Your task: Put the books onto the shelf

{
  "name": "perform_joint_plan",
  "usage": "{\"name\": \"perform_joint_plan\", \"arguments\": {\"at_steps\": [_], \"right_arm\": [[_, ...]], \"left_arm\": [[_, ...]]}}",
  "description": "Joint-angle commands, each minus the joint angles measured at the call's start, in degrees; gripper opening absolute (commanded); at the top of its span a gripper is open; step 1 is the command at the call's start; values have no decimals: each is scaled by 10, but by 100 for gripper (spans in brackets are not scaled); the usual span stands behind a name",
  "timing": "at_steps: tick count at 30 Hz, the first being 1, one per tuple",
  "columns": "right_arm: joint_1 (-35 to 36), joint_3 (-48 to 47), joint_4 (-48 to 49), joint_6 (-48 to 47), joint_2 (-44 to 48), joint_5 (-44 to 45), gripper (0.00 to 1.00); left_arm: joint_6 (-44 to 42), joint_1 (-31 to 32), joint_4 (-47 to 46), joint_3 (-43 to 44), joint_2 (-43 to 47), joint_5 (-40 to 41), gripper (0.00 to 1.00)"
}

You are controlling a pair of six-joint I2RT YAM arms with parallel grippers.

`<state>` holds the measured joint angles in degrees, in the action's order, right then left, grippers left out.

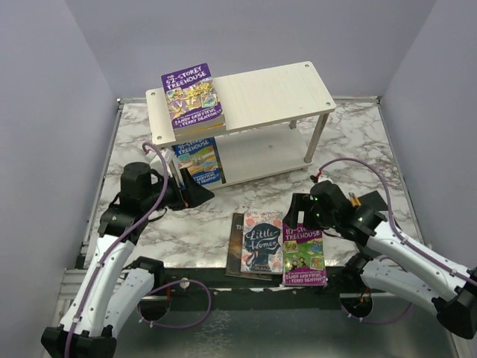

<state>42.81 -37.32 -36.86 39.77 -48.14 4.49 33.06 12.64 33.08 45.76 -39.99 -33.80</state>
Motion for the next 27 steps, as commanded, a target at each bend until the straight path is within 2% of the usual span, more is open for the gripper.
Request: {"name": "perform_joint_plan", "arguments": {"at_steps": [1,8,11,16,21,27], "right_arm": [[3,27,96,29,-36,-33,86],[0,28,186,15,-144,-54,87],[-9,28,211,8,-172,-63,87],[-32,44,253,1,-194,-79,84],[-46,75,300,0,-214,-96,82],[-53,106,355,-9,-226,-123,81]], "left_arm": [[51,47,-56,-47,0,15,87],[153,266,-152,-124,-26,192,88],[167,331,-156,-134,-48,266,88],[197,370,-182,-173,-76,323,88],[230,395,-262,-223,-129,312,88],[240,424,-325,-234,-191,309,85]]}}
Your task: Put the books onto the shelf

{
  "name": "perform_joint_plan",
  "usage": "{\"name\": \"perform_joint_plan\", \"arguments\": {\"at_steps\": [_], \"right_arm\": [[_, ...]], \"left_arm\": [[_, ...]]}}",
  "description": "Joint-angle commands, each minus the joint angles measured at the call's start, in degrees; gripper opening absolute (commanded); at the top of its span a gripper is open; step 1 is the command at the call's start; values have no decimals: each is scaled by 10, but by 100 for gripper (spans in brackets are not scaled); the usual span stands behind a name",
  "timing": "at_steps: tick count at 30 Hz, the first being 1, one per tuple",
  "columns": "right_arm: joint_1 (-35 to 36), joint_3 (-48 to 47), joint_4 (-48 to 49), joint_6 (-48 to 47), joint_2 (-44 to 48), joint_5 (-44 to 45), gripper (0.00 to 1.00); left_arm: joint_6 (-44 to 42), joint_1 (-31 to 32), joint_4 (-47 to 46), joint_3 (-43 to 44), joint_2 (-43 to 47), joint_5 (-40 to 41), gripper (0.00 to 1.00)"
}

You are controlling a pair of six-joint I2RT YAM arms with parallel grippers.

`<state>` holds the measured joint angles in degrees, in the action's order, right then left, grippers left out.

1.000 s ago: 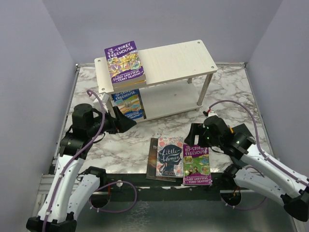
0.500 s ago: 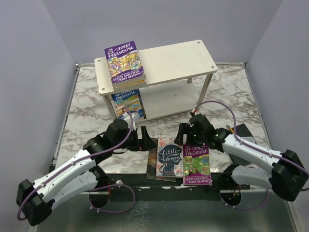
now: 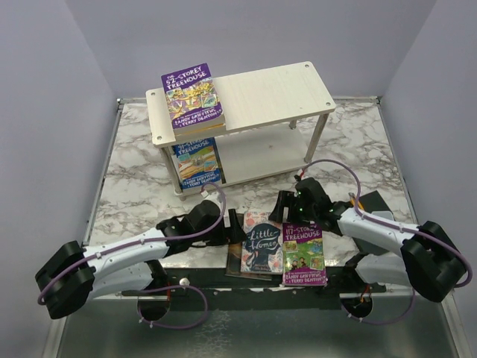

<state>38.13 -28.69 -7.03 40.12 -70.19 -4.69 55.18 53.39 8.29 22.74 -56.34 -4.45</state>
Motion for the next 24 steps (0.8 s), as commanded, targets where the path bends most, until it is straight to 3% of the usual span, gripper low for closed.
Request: {"name": "perform_joint_plan", "arguments": {"at_steps": [1,13,24], "right_arm": [[-7,26,64,-12,-5,-34,80],[-10,86,159,4,5,-86,68],[-12,99,165,5,50,-85,31]], "left_arm": [[20,20,-80,-5,-36,15,84],[29,45,-133,-15,-100,27,70],[30,46,-140,-29,-113,40,50]]}}
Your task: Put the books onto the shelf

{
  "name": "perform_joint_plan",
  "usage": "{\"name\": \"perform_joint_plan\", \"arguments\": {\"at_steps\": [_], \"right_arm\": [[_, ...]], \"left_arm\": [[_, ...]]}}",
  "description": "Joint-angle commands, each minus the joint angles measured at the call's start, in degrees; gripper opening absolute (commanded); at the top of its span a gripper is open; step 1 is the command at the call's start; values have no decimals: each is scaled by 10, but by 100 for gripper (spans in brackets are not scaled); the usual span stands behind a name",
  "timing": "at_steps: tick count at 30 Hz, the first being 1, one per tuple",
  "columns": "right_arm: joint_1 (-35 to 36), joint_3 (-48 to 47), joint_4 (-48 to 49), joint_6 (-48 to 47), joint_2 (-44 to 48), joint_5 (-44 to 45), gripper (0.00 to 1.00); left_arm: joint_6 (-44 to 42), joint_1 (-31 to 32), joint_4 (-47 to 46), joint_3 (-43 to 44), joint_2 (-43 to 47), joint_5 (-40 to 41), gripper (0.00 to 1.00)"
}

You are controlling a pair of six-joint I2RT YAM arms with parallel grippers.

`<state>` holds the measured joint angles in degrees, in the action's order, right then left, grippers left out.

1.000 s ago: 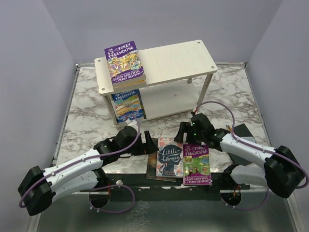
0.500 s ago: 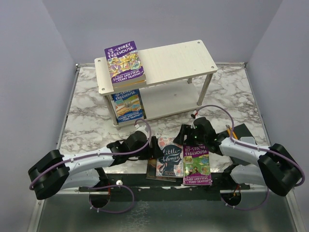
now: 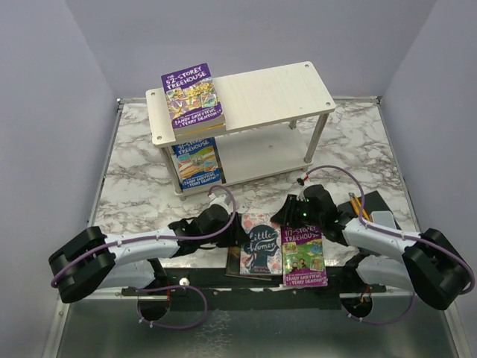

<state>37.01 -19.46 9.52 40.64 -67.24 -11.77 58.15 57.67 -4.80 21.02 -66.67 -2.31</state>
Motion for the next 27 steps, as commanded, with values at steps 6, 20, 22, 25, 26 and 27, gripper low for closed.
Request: {"name": "perform_joint_plan", "arguments": {"at_steps": [6,20,22,25,26,27], "right_arm": [[0,3,-11,-5,49,-14,8],[0,-15,-93,-3,168,-3,1],[0,-24,-123,-1,189,0,1],[0,-38,-158,5,229,3,1],[0,-43,-168,9,241,3,0],[-1,-48,-176,12,254,2,0]], "left_arm": [[-1,4,-15,-14,-17,19,49],[-14,3,-10,3,22,31,75],[-15,4,-9,6,29,26,78],[-19,3,-10,10,43,24,81],[-20,3,-10,10,49,12,81],[-21,2,-11,10,56,6,82]]}}
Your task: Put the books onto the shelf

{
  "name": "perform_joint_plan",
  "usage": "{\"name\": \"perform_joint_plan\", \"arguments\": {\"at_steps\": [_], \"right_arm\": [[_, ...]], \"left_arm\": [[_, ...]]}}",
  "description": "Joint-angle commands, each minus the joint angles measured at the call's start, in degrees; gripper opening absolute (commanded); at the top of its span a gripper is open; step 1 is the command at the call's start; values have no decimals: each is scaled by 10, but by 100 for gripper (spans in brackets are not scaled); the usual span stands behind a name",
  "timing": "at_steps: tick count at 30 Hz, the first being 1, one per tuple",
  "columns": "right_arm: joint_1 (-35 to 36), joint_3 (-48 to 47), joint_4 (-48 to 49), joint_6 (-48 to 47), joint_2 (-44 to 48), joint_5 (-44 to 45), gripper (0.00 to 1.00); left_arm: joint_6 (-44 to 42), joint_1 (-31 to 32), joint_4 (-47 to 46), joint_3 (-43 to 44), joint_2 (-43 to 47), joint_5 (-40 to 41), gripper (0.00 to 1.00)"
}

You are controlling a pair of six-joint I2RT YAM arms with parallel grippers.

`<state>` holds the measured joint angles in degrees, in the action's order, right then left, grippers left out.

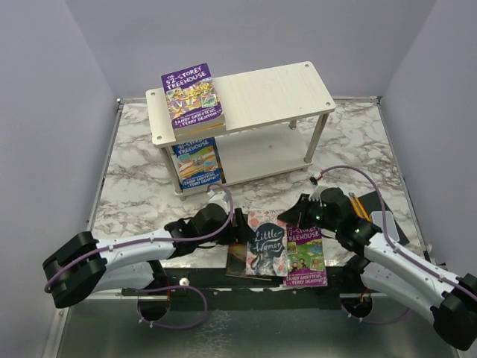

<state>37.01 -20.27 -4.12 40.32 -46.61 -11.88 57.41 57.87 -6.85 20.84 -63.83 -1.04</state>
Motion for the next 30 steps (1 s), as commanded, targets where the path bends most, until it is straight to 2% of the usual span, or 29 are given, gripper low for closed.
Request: {"name": "perform_joint_plan", "arguments": {"at_steps": [1,6,17,30], "right_arm": [[0,-46,-50,20,60,2,1],[0,-83,-81,46,103,-9,1],[0,-174,-92,69,120,-51,1],[0,-254,-94,66,113,-44,1]], "left_arm": [[-15,0,5,12,36,-13,82],[-11,-1,-32,3,80,-52,83],[6,-1,-107,-10,163,-110,83],[49,-1,-193,-26,210,-165,62]]}}
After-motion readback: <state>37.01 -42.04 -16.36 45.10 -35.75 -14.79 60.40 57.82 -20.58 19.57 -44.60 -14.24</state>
